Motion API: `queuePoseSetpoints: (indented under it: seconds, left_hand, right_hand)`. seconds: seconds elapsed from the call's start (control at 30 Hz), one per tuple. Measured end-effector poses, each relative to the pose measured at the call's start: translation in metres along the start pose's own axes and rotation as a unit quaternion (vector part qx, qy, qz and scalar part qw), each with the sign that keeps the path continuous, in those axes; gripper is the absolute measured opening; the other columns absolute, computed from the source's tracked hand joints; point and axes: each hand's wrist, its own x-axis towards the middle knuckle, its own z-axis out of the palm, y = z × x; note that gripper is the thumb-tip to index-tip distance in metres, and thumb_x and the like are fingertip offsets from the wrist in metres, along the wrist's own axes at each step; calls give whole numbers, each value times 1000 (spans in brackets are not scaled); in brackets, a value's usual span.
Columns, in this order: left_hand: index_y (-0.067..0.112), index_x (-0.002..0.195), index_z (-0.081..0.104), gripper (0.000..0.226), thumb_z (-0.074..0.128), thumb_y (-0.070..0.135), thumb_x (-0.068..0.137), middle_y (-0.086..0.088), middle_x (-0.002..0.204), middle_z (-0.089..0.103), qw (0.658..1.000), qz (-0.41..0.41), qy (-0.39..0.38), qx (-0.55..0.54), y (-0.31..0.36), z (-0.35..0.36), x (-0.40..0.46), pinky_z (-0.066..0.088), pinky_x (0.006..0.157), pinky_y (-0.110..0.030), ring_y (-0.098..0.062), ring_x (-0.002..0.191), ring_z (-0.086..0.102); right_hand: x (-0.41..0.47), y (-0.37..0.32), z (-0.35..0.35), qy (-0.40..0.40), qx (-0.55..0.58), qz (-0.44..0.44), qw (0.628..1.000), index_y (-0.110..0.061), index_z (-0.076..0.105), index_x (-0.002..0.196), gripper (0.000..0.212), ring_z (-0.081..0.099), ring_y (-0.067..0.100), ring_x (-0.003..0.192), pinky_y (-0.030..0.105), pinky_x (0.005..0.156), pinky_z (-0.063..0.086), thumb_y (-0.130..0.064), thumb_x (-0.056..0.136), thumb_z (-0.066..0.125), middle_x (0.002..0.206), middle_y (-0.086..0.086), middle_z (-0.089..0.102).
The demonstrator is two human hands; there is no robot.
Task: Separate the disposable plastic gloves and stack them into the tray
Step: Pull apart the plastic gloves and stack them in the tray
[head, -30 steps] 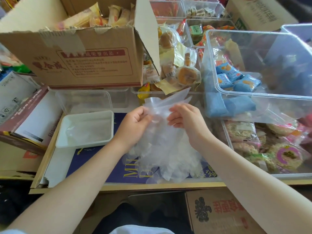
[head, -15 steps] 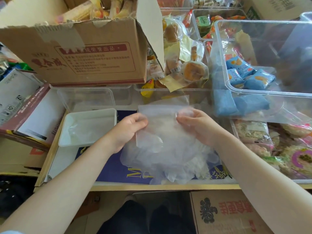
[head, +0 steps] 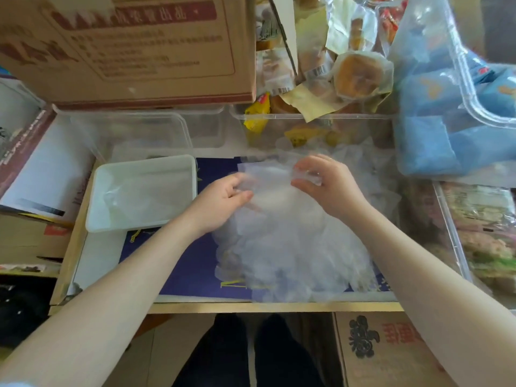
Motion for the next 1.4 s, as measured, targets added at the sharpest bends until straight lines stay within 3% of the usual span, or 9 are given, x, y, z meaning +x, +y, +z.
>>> queuePoseSetpoints:
  seconds: [0.13,0.5,0.63,0.73,0.83,0.87,0.93,1.23,1.4]
  left_hand:
    - [34,94,62,25,51,11,95,16,86,71,997,16,42,-69,-8,-1,11,46,88,-21,0,90,65]
    - [21,83,67,19,56,7,91,19,73,70,980,59,102,-162,-5,1,24,44,71,-8,6,73,63]
    - [23,83,67,20,56,9,92,21,76,70,983,86,85,-137,0,-2,27,44,73,-8,5,77,63]
    - [23,85,67,20,55,8,92,19,76,70,984,107,57,-131,6,-4,28,44,72,-9,6,75,62]
    - [21,88,67,19,55,8,92,14,82,69,984,124,36,-125,8,-5,28,45,75,-12,3,79,61]
    - [22,87,67,19,55,8,92,14,82,68,984,123,33,-122,8,-7,28,45,76,-14,2,79,61]
    - [23,84,67,17,58,9,91,9,81,69,989,98,29,-106,4,-11,29,48,77,-21,-5,78,62]
    - [11,78,63,27,52,-14,75,-2,73,63,988,-57,-141,25,-27,-41,24,44,69,-22,-10,68,56]
    - [21,88,64,28,52,4,69,2,84,68,967,-91,-216,99,-34,-64,25,46,76,-27,-9,78,60]
  right_hand:
    - [7,2,11,4,-12,-44,999,-7,64,83,9,57,25,80,24,70,40,-13,81,70,87,5,60]
    - [5,5,4,0,-24,2,1000,-7,70,65,29,59,20,89,23,78,37,-27,85,65,111,4,64]
    - [8,-6,-3,-43,-192,49,979,-19,57,109,49,41,26,129,41,112,18,-55,77,63,131,2,53]
    - [15,-29,-5,-82,-245,6,966,-21,31,143,79,22,19,142,44,116,0,-62,79,54,146,-1,39]
    - [25,-43,1,-108,-193,-42,974,-17,56,119,46,54,22,108,42,109,26,-50,87,54,111,2,63]
    - [28,-44,2,-112,-149,-43,982,-13,61,100,31,55,20,82,38,91,40,-42,88,58,89,2,63]
    - [30,-41,2,-131,-75,-14,988,-2,56,77,29,46,21,62,35,63,37,-29,88,63,71,9,57]
    - [32,-33,18,-132,17,79,988,-26,54,67,25,51,-7,54,6,55,37,-18,91,58,58,-11,55]
    - [33,-30,27,-99,27,92,990,-7,62,75,19,50,2,57,10,57,36,-18,90,58,60,-9,56]
